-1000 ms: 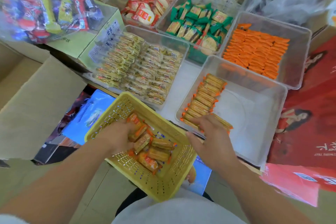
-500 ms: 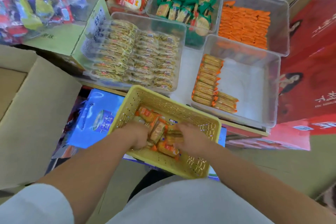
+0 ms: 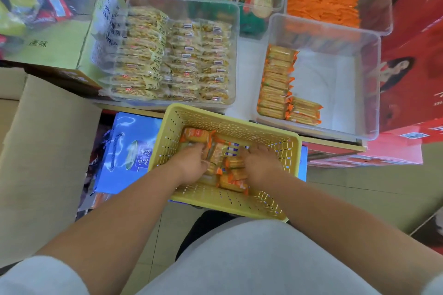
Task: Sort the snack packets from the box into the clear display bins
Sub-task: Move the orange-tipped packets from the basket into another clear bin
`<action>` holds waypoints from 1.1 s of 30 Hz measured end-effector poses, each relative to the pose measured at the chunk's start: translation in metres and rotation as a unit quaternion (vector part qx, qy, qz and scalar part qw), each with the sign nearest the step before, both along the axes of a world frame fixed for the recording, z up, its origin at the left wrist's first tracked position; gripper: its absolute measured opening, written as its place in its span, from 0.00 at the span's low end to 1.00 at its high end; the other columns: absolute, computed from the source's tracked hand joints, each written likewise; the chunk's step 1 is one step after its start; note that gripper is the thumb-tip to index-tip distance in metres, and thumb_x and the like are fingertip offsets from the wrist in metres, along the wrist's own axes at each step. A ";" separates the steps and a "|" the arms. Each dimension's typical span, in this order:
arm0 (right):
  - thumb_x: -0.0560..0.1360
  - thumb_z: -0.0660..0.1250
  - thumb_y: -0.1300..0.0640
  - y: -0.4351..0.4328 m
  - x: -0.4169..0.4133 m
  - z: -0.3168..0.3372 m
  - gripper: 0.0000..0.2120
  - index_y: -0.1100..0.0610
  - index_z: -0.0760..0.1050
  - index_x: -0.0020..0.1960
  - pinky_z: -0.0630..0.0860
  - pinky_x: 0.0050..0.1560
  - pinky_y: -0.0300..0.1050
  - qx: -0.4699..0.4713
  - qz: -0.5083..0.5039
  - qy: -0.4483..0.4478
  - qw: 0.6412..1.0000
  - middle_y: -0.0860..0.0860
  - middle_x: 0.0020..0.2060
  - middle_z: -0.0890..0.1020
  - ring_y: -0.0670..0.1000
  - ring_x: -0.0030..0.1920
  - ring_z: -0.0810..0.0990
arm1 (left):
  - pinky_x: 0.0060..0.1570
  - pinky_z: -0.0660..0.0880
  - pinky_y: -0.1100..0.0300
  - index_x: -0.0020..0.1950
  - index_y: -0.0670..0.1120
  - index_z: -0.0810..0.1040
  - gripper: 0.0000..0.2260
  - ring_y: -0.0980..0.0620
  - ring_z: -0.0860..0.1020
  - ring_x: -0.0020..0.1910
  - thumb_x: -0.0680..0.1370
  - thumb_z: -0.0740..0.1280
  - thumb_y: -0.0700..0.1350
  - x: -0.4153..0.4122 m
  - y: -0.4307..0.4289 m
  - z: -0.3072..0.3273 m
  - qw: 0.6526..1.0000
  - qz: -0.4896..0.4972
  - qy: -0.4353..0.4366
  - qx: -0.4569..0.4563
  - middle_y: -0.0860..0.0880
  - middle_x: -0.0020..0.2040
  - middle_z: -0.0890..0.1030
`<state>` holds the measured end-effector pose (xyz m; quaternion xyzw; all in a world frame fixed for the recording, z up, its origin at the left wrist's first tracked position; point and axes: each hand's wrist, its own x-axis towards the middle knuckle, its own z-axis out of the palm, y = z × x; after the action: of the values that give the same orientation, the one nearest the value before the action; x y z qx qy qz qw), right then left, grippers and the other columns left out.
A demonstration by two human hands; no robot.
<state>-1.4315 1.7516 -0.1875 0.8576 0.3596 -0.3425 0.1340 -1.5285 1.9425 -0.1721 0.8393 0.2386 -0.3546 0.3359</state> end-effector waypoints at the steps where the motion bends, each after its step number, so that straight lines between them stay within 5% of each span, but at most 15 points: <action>1: 0.74 0.72 0.49 0.000 0.000 -0.001 0.33 0.51 0.65 0.76 0.66 0.68 0.56 -0.005 0.008 -0.001 1.000 0.54 0.69 0.73 0.59 0.71 0.66 | 0.66 0.70 0.53 0.82 0.45 0.59 0.29 0.41 0.72 0.73 0.83 0.66 0.48 0.000 -0.001 -0.001 1.000 0.007 0.001 -0.001 0.42 0.78 0.69; 4: 0.75 0.70 0.49 0.001 -0.002 -0.004 0.22 0.51 0.73 0.68 0.71 0.62 0.54 0.009 -0.001 0.029 1.000 0.53 0.61 0.76 0.58 0.64 0.72 | 0.64 0.72 0.53 0.82 0.45 0.55 0.35 0.41 0.74 0.69 0.80 0.70 0.48 0.001 -0.002 -0.003 0.999 0.025 0.024 -0.012 0.42 0.75 0.72; 8: 0.76 0.70 0.44 0.002 -0.001 0.001 0.24 0.56 0.70 0.65 0.71 0.43 0.46 0.042 -0.097 0.157 0.982 0.53 0.50 0.77 0.54 0.49 0.76 | 0.58 0.73 0.55 0.81 0.45 0.53 0.40 0.43 0.76 0.65 0.78 0.73 0.48 0.001 -0.003 -0.008 0.998 0.047 0.043 -0.025 0.44 0.71 0.74; 13: 0.79 0.67 0.46 0.008 -0.001 0.005 0.24 0.57 0.64 0.68 0.71 0.35 0.44 0.008 -0.158 0.244 0.957 0.51 0.45 0.78 0.50 0.40 0.76 | 0.67 0.72 0.54 0.82 0.43 0.54 0.39 0.42 0.75 0.69 0.79 0.73 0.46 -0.001 -0.002 -0.015 0.996 0.067 0.053 -0.024 0.43 0.73 0.75; 17: 0.81 0.63 0.48 0.010 -0.006 0.010 0.20 0.59 0.71 0.66 0.69 0.32 0.41 0.002 -0.161 0.280 0.946 0.51 0.42 0.77 0.48 0.36 0.74 | 0.58 0.72 0.59 0.80 0.45 0.61 0.33 0.42 0.76 0.66 0.79 0.73 0.45 0.000 -0.001 -0.015 0.997 0.051 0.056 -0.019 0.42 0.73 0.73; 23: 0.79 0.63 0.48 0.012 -0.001 0.011 0.21 0.56 0.69 0.69 0.70 0.40 0.44 -0.020 -0.174 0.290 0.941 0.50 0.46 0.75 0.49 0.43 0.74 | 0.65 0.76 0.49 0.74 0.42 0.70 0.25 0.44 0.78 0.63 0.78 0.72 0.40 0.002 -0.001 -0.016 0.991 0.118 0.033 -0.049 0.43 0.66 0.77; 28: 0.75 0.70 0.47 0.011 -0.002 0.006 0.23 0.54 0.71 0.66 0.78 0.47 0.47 -0.035 -0.159 0.293 0.942 0.51 0.50 0.78 0.51 0.47 0.79 | 0.45 0.75 0.56 0.71 0.43 0.72 0.22 0.50 0.78 0.49 0.77 0.70 0.37 0.002 -0.002 -0.016 0.985 0.147 0.040 -0.081 0.49 0.51 0.78; 33: 0.71 0.75 0.47 0.010 -0.002 0.003 0.34 0.53 0.66 0.72 0.79 0.61 0.55 -0.031 -0.174 0.300 0.937 0.52 0.59 0.78 0.55 0.57 0.79 | 0.45 0.72 0.57 0.74 0.50 0.72 0.24 0.53 0.77 0.53 0.79 0.71 0.43 0.003 -0.004 -0.016 0.974 0.181 0.044 -0.126 0.54 0.55 0.78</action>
<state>-1.4336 1.7617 -0.1844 0.7598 0.2172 -0.6126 -0.0156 -1.5257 1.9382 -0.1883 0.7171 0.3544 -0.3514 0.4866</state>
